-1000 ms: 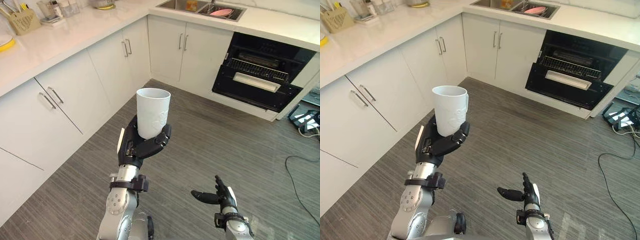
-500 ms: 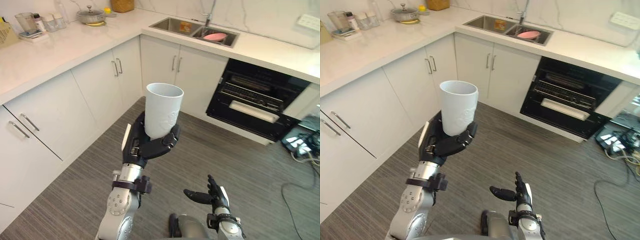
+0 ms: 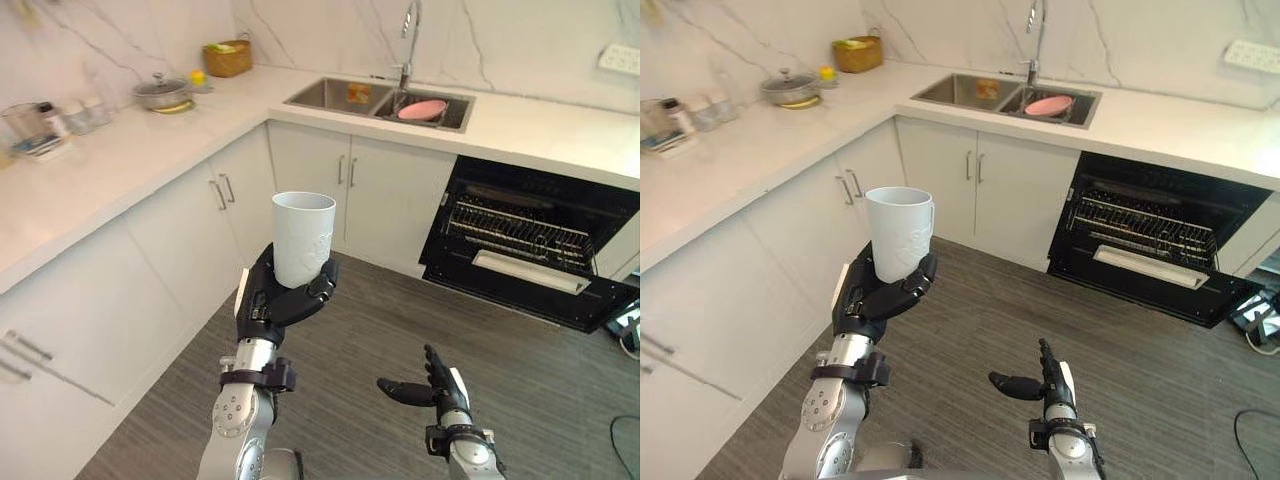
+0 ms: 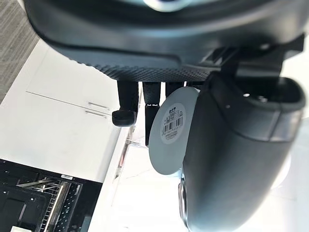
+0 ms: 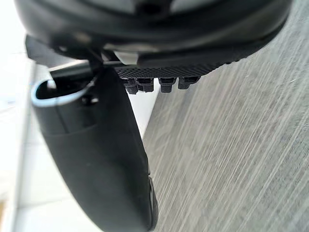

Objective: Walk over to the sink, pick up the cup, carry it to the dishwasher, place the cup inside the dishwasher, then close the dishwasher door

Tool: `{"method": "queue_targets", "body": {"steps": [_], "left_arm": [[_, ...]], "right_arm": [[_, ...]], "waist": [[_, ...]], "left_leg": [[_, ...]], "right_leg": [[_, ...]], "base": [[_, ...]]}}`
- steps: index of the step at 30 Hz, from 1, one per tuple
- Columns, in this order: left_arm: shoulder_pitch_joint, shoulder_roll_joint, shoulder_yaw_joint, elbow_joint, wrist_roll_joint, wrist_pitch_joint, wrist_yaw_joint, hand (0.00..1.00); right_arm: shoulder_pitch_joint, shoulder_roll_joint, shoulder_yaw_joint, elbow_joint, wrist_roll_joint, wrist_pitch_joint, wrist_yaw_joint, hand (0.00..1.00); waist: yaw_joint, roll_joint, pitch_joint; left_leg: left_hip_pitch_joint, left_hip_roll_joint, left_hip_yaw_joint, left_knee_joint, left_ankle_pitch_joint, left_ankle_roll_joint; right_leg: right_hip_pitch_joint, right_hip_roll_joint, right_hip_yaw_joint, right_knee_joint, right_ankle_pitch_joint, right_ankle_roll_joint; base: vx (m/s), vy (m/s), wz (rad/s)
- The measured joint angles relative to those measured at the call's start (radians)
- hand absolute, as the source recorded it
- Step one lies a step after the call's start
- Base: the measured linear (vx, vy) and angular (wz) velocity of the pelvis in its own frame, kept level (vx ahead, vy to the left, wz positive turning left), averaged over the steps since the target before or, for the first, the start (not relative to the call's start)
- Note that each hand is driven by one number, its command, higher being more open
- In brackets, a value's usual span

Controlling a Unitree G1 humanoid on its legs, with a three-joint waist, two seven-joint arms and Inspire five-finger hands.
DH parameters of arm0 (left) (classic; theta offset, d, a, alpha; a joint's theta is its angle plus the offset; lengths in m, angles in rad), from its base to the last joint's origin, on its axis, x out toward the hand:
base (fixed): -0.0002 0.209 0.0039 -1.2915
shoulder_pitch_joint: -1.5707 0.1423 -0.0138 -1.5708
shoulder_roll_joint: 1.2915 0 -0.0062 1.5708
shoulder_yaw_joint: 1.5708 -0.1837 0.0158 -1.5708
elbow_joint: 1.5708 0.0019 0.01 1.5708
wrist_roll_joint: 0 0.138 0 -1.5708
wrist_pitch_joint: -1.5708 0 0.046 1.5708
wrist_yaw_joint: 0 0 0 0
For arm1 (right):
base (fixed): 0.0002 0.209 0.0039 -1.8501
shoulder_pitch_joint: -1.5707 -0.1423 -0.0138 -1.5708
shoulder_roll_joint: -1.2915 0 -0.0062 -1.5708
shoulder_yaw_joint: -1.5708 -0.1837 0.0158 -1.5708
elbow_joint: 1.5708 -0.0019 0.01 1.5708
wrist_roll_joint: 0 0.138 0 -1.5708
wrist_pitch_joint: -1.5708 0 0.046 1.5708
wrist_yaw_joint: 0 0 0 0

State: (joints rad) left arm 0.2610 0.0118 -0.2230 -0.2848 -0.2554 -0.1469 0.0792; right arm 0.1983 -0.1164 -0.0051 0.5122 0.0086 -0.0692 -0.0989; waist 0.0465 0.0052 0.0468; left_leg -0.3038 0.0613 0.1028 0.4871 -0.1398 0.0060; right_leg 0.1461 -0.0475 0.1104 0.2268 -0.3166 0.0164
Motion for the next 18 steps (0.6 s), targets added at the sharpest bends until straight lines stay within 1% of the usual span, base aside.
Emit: {"method": "queue_targets", "body": {"steps": [1, 2, 3, 4, 5, 6, 7, 8, 9, 11, 13, 14, 15, 16, 17, 18], "left_arm": [[0.000, 0.005, -0.001, -0.002, 0.000, 0.000, 0.003, 0.00], [0.000, 0.015, -0.004, -0.005, 0.000, 0.003, 0.004, 0.00], [0.000, 0.022, -0.008, -0.011, 0.001, 0.007, 0.005, 0.00], [0.001, 0.048, -0.026, -0.033, 0.001, 0.010, 0.008, 0.00], [0.001, 0.053, -0.031, -0.039, 0.001, 0.010, 0.007, 0.00], [0.001, 0.061, -0.044, -0.063, 0.002, 0.010, 0.007, 0.00], [0.000, 0.061, -0.059, -0.086, 0.002, 0.009, 0.007, 0.00], [-0.001, 0.061, -0.077, -0.114, 0.002, 0.006, 0.006, 0.00], [-0.005, 0.061, -0.093, -0.126, 0.002, -0.001, 0.005, 0.00], [-0.007, 0.061, -0.120, -0.140, 0.002, -0.014, 0.002, 0.00], [-0.007, 0.061, -0.122, -0.139, 0.002, -0.014, 0.001, 0.00], [-0.009, 0.061, -0.119, -0.136, 0.002, -0.015, 0.001, 0.00], [-0.010, 0.061, -0.110, -0.127, 0.002, -0.017, 0.002, 0.00], [-0.013, 0.056, -0.109, -0.107, 0.002, -0.021, 0.002, 0.00], [-0.017, 0.039, -0.112, -0.052, 0.002, -0.015, 0.003, 0.00], [-0.018, 0.033, -0.111, -0.035, 0.002, -0.010, 0.004, 0.00]], "right_arm": [[-0.001, 0.002, 0.000, 0.000, 0.000, 0.000, -0.001, 1.00], [0.000, 0.010, 0.004, -0.002, -0.001, 0.000, 0.002, 1.00], [0.002, 0.018, 0.004, -0.004, -0.001, 0.000, 0.002, 1.00], [0.009, 0.040, 0.006, -0.012, -0.001, 0.000, 0.005, 1.00], [0.011, 0.045, 0.008, -0.013, -0.002, 0.000, 0.005, 1.00], [0.015, 0.063, 0.012, -0.018, -0.002, 0.000, 0.011, 1.00], [0.020, 0.081, 0.012, -0.024, -0.003, 0.000, 0.013, 1.00], [0.025, 0.094, 0.015, -0.036, -0.003, 0.000, 0.014, 1.00], [0.030, 0.100, 0.015, -0.050, -0.003, 0.000, 0.014, 1.00], [0.034, 0.104, 0.015, -0.063, -0.003, 0.000, 0.015, 1.00], [0.033, 0.104, 0.014, -0.063, -0.003, 0.000, 0.015, 1.00], [0.033, 0.105, 0.014, -0.063, -0.003, 0.000, 0.015, 1.00], [0.035, 0.104, 0.014, -0.062, -0.003, 0.000, 0.015, 1.00], [0.040, 0.099, 0.013, -0.060, -0.003, 0.000, 0.014, 1.00], [0.044, 0.078, 0.013, -0.052, -0.003, 0.008, 0.011, 1.00], [0.045, 0.069, 0.014, -0.053, -0.003, 0.008, 0.010, 1.00]], "waist": [[-0.004, -0.006, 0.001], [0.005, -0.019, 0.006], [0.007, -0.025, 0.011], [0.010, -0.037, 0.020], [0.009, -0.037, 0.022], [0.005, -0.037, 0.024], [-0.002, -0.036, 0.025], [-0.012, -0.037, 0.025], [-0.017, -0.036, 0.025], [-0.026, -0.034, 0.026], [-0.033, -0.032, 0.024], [-0.035, -0.037, 0.019], [-0.035, -0.056, 0.007], [-0.042, -0.060, -0.001], [-0.045, -0.023, -0.020], [-0.049, -0.015, -0.025]], "left_leg": [[-0.002, -0.010, 0.031, 0.034, -0.039, 0.021], [0.024, -0.025, 0.063, 0.036, -0.062, 0.034], [0.047, -0.033, 0.079, 0.027, -0.070, 0.036], [0.124, -0.054, 0.104, -0.016, -0.090, 0.049], [0.143, -0.056, 0.104, -0.029, -0.097, 0.054], [0.206, -0.060, 0.111, -0.066, -0.126, 0.055], [0.256, -0.060, 0.115, -0.083, -0.146, 0.055], [0.293, -0.058, 0.111, -0.100, -0.167, 0.058], [0.310, -0.052, 0.107, -0.101, -0.188, 0.063], [0.353, -0.035, 0.098, -0.101, -0.230, 0.049], [0.383, -0.015, 0.094, -0.101, -0.258, 0.034], [0.407, -0.005, 0.094, -0.108, -0.272, 0.006], [0.440, -0.011, 0.091, -0.134, -0.284, -0.019], [0.458, -0.005, 0.074, -0.141, -0.291, -0.032], [0.475, 0.027, 0.055, -0.138, -0.288, -0.054], [0.472, 0.036, 0.044, -0.120, -0.276, -0.069]], "right_leg": [[0.000, -0.024, 0.014, 0.007, 0.003, 0.007], [-0.012, -0.047, 0.029, 0.058, 0.000, 0.021], [-0.030, -0.058, 0.032, 0.120, -0.003, 0.029], [-0.118, -0.067, 0.033, 0.372, 0.016, 0.093], [-0.146, -0.073, 0.035, 0.440, 0.024, 0.110], [-0.224, -0.074, 0.024, 0.624, 0.028, 0.118], [-0.287, -0.074, 0.002, 0.727, 0.020, 0.104], [-0.348, -0.073, -0.031, 0.764, 0.011, 0.088], [-0.388, -0.070, -0.059, 0.761, 0.002, 0.075], [-0.471, -0.057, -0.124, 0.695, -0.010, 0.053], [-0.508, -0.044, -0.181, 0.601, -0.008, 0.048], [-0.525, -0.035, -0.224, 0.500, 0.004, 0.033], [-0.528, -0.026, -0.248, 0.393, 0.089, -0.020], [-0.510, -0.022, -0.250, 0.391, 0.129, -0.061], [-0.479, -0.003, -0.287, 0.384, 0.103, -0.077], [-0.465, 0.002, -0.302, 0.376, 0.097, -0.087]], "base": [[0.49, 0.326, -0.44], [0.46, 0.315, -0.48], [0.47, 0.314, -0.59], [0.36, 0.219, -0.40], [0.41, 0.213, -0.44], [0.30, 0.125, -0.26], [0.33, 0.112, -0.22], [0.31, 0.059, -0.06], [0.26, 0.010, 0.05], [0.32, -0.054, 0.08], [0.37, -0.099, 0.07], [0.43, -0.131, 0.05], [0.49, -0.139, 0.18], [0.55, -0.130, 0.33], [0.46, -0.096, 0.37], [0.56, -0.131, 0.36]]}}
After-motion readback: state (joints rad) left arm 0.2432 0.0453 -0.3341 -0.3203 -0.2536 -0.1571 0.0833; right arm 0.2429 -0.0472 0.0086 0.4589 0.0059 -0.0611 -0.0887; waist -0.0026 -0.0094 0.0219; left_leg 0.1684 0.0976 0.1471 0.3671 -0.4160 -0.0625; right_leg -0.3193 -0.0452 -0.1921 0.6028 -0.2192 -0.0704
